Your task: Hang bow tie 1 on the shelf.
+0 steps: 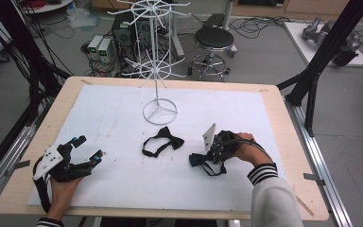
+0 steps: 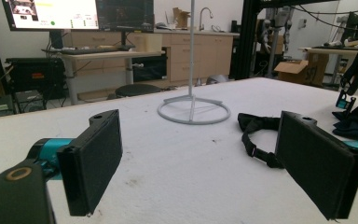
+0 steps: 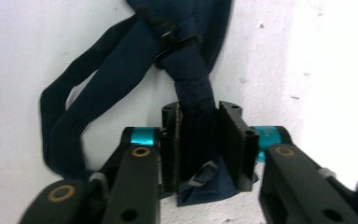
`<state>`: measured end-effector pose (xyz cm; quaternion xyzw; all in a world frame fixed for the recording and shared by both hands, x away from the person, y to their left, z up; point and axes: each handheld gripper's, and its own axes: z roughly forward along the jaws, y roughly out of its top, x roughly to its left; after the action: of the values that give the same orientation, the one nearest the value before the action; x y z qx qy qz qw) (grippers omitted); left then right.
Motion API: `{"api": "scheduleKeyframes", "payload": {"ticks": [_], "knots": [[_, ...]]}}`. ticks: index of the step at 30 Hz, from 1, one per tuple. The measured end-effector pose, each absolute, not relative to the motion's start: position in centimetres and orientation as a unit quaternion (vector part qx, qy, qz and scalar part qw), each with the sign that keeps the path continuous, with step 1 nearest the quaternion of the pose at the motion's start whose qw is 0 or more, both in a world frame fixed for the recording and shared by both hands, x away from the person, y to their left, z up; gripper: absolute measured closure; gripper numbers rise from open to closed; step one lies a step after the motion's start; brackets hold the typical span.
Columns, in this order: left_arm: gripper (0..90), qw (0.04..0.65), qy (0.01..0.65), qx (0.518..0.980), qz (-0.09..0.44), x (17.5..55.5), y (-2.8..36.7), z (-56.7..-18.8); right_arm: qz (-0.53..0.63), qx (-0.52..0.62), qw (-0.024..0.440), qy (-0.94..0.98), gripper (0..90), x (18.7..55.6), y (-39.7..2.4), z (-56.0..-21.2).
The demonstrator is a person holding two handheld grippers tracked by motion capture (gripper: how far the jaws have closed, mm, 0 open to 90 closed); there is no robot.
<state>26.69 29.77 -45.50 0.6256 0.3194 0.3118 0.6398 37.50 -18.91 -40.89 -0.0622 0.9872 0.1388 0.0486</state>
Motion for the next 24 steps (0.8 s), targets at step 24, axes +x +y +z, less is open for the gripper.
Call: {"api": "scheduleKeyframes", "payload": {"ticks": [24], "knots": [[15.2,0.64,0.319,0.626,0.312,26.7,29.8,-45.5,0.211,-0.019,0.064,0.975,77.1,37.7,-19.5,-39.9]]}}
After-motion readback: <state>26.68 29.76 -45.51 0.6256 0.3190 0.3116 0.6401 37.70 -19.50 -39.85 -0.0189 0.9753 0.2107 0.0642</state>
